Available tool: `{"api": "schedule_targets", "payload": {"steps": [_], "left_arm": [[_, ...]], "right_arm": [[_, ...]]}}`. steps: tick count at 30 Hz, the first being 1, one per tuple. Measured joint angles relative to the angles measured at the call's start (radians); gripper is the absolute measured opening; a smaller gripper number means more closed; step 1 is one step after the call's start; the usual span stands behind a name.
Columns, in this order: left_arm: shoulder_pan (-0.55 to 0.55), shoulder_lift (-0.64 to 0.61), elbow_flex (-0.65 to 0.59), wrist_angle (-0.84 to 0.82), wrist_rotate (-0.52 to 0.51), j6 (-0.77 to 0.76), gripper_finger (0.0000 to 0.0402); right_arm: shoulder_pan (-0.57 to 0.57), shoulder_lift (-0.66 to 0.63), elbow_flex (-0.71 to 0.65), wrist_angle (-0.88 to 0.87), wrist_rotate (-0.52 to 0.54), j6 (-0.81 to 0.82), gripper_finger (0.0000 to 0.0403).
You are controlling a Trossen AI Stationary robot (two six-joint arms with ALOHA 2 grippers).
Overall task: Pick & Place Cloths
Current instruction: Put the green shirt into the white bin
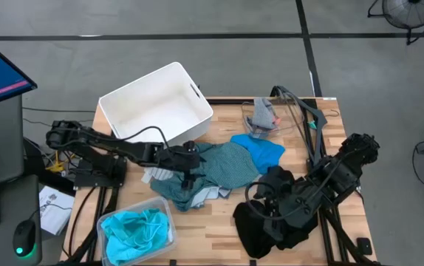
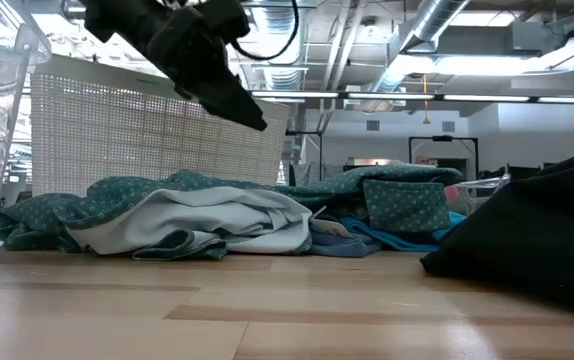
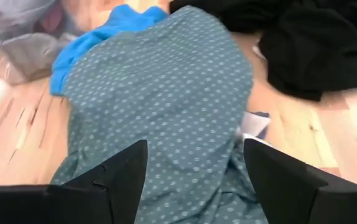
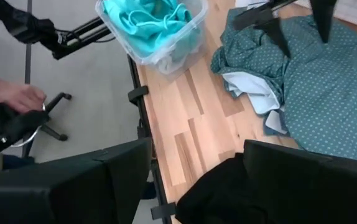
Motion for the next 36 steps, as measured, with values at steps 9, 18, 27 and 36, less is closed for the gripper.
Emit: {"api": "schedule_targets", "payload": {"steps": [9,18,27,36], "left_arm": [[0.075,0.007,-0.063,-0.024,0.042,0.003,0.0250],[0.079,0.006,-0.146,-0.017,0.042,-0.030,0.0250],[0.065,0.005,-0.214,-0.014,0.097,-0.177,0.0247],[-0.001,0.006,-0.204,-0.013,0.191,-0.306,0.0039]], "right_arm": [[0.049,0.001,0.000,-0.004,-0.014,-0.078,0.0249],[0.100,-0.007,0.000,-0.014,-0.021,-0.104,0.0249],[0.146,-0.007,0.000,-0.045,-0.022,-0.147,0.0249],[0.157,-0.055,0.000,-0.036,-0.016,0.008,0.0249]]}}
